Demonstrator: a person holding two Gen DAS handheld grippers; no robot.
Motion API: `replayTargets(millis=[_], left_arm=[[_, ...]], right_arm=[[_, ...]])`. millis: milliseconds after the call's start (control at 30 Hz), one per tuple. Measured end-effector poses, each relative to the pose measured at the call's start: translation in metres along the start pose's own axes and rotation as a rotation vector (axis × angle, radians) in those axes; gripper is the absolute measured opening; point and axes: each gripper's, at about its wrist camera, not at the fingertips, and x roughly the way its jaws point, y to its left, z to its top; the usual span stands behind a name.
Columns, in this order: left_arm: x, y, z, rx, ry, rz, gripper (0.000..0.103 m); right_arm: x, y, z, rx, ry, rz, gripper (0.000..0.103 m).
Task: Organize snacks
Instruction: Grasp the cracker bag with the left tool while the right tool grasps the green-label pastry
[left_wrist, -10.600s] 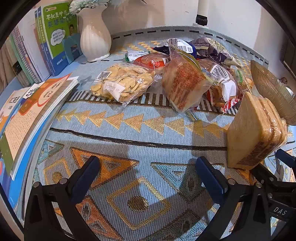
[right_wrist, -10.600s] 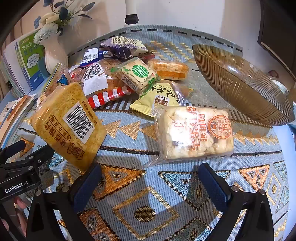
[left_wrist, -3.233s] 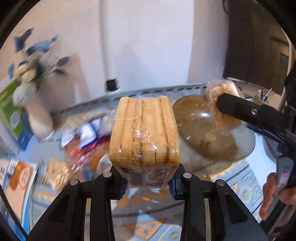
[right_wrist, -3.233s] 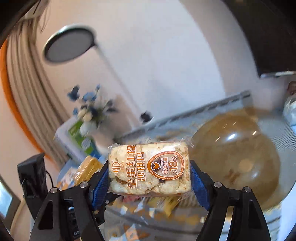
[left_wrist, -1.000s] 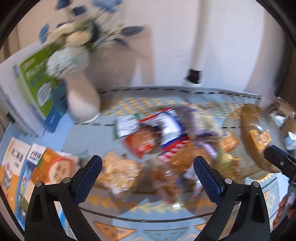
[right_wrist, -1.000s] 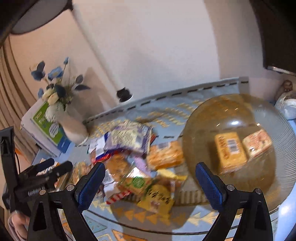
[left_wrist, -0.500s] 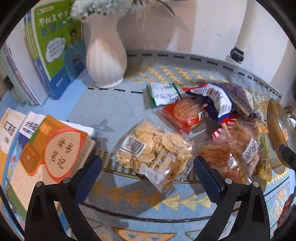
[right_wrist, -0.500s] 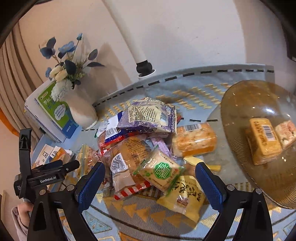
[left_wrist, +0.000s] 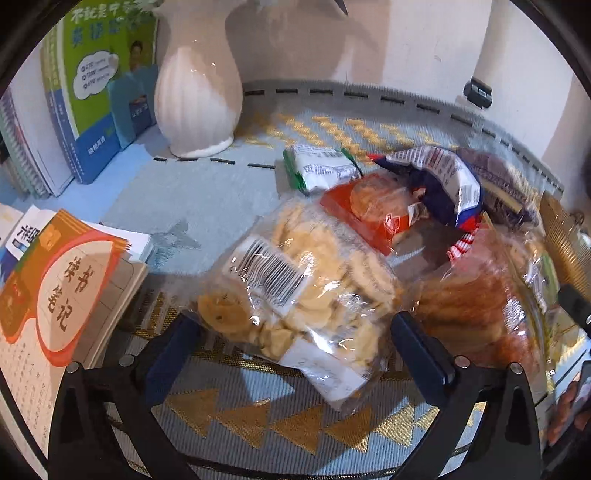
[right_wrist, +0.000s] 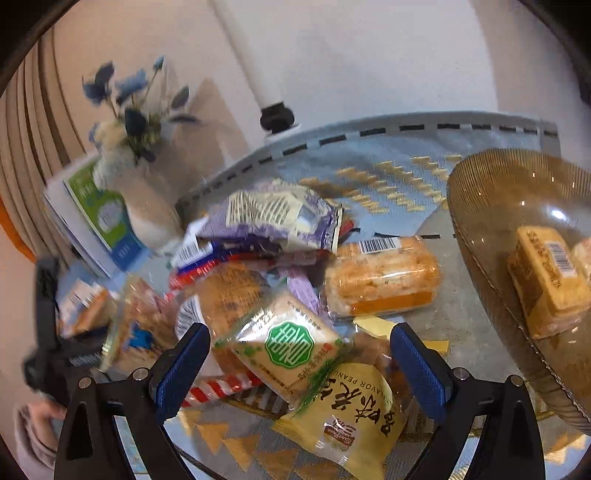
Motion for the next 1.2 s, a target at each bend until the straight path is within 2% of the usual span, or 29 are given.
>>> replayTargets(millis=[100, 267, 567, 1200], left_arm=[[0.001, -0.001, 0.001, 0.001, 0.002, 0.002, 0.103], [0.000, -0.001, 0.002, 0.000, 0.002, 0.001, 0.103], [-0.001, -0.001, 0.001, 0.000, 0.003, 0.002, 0.103], [-0.001, -0.001, 0.001, 0.001, 0.004, 0.004, 0.103]], right_arm=[[-0.002, -0.006, -0.001, 0.030, -0.009, -0.001, 0.097], [-0.003, 0.004, -0.001, -0.017, -0.010, -0.039, 0.097], [-0.002, 0.015, 0.001, -0.068, -0.016, -0.051, 0.097], [0.000, 0.025, 0.000, -0.113, 0.001, -0.035, 0.097]])
